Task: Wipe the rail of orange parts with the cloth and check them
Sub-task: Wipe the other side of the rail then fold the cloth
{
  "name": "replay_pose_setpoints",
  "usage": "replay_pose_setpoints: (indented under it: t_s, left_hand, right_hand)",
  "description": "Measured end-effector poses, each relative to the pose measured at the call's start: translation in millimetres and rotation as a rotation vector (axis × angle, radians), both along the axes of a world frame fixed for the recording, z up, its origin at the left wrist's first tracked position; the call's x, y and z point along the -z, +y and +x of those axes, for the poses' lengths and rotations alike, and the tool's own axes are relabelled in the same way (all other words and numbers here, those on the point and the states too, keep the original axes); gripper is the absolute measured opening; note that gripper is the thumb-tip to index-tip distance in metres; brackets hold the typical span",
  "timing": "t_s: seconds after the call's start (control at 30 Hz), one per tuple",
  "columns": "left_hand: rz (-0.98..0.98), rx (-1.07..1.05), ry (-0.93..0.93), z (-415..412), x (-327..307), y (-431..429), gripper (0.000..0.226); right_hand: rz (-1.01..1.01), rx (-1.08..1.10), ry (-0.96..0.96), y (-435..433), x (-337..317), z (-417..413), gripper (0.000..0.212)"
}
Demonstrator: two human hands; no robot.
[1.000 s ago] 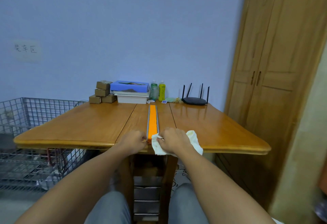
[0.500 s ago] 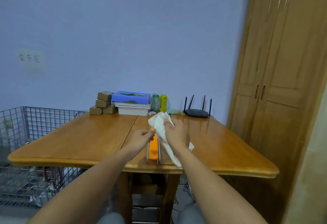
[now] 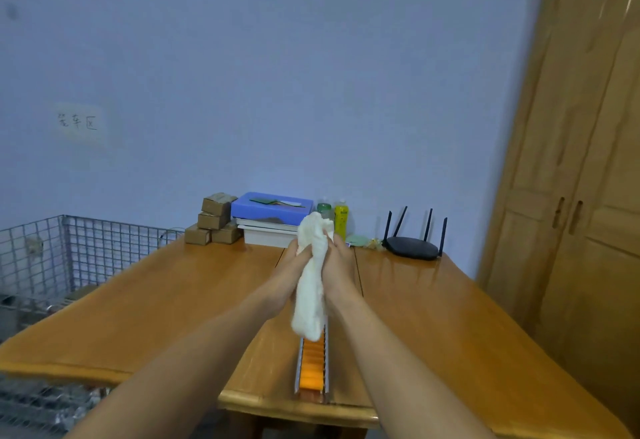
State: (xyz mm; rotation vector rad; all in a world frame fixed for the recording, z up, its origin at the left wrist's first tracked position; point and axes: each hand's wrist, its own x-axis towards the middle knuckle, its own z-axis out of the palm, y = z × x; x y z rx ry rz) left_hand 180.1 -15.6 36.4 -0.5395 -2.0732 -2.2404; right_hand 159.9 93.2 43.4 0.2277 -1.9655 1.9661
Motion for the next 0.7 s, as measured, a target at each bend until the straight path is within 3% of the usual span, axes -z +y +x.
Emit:
replay_pose_setpoints:
  t_s: [0.13, 0.3, 0.43, 0.57, 0.7]
  left_hand:
    - [-0.062, -0.055, 0.051, -40.7, -11.3, -7.3, 0.036]
    - [-0.220, -0.132, 0.115, -90.4, -8.7, -18.3, 0.029]
    - [-0.386, -0.286, 0.236, -124.6, -10.8, -20.7, 0.024]
    - [-0.700, -0.418, 0.382, -158.3, -9.5, -35.0, 0.039]
    - [-0.944, -0.560, 0.350, -197.1, 6.8, -40.6, 0.049]
  right_hand:
    - [-0.070, 0.017, -0.094, -5.7, -4.4, -40.7, 0.020]
    - [0.054, 0.023, -0.073, -3.0, 0.5, -73.3, 0.023]
    - [0.241, 0.131, -0.039, 3.3, 9.1, -107.2, 0.046]
    - [0.268, 0.218, -0.070, 28.0, 23.0, -129.3, 0.026]
    - [0.347, 0.264, -0.165, 52.0, 47.4, -158.0, 0.019]
